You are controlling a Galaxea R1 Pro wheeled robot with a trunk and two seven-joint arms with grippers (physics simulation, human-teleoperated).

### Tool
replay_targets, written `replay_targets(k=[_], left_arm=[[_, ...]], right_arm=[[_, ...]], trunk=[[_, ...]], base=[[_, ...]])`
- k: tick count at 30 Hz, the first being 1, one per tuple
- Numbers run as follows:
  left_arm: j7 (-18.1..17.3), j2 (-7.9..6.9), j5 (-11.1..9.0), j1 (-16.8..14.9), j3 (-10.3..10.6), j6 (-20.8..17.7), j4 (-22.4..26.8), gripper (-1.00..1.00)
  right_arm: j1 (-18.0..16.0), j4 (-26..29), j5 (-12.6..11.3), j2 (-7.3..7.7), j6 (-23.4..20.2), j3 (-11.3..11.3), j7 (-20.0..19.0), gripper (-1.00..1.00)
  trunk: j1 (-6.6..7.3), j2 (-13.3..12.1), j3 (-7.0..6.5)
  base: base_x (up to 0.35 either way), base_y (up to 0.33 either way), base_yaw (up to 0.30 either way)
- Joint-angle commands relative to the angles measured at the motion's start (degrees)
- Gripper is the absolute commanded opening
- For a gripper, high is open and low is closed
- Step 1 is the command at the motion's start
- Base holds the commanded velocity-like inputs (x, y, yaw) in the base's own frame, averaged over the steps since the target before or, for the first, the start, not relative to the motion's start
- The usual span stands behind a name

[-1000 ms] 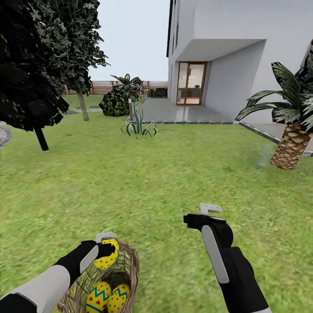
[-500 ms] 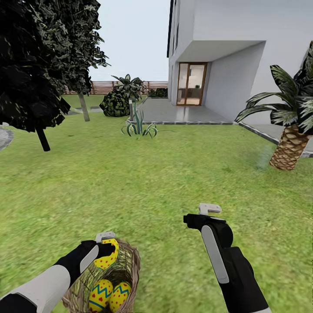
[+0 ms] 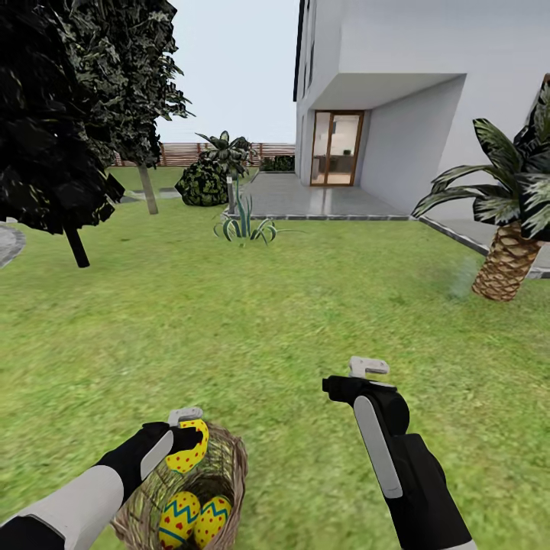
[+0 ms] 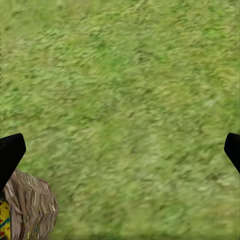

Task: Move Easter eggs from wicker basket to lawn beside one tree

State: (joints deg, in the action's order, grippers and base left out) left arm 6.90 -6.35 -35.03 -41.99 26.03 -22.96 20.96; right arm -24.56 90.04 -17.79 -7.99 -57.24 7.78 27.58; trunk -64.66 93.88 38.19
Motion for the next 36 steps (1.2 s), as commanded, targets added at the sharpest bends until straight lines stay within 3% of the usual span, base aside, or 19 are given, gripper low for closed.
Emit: replay_targets(k=[1,36], left_arm=[[0.49,-0.07,-0.59,-0.02,0.43,-0.24,0.16,-1.0],[0.53,-0.07,-0.56,-0.02,0.52,-0.16,-0.02,-1.0]], right_arm=[[-0.05,0.05,-0.58,0.0,-0.11,0.04,0.58,1.0],[-0.05,-0.04,-0.58,0.0,0.02,0.12,0.54,1.0]], trunk=[[0.23,-0.39,-0.13],[7.92,-14.42,-6.41]], base=[[0.0,0.0,0.0],[0.0,0.0,0.0]])
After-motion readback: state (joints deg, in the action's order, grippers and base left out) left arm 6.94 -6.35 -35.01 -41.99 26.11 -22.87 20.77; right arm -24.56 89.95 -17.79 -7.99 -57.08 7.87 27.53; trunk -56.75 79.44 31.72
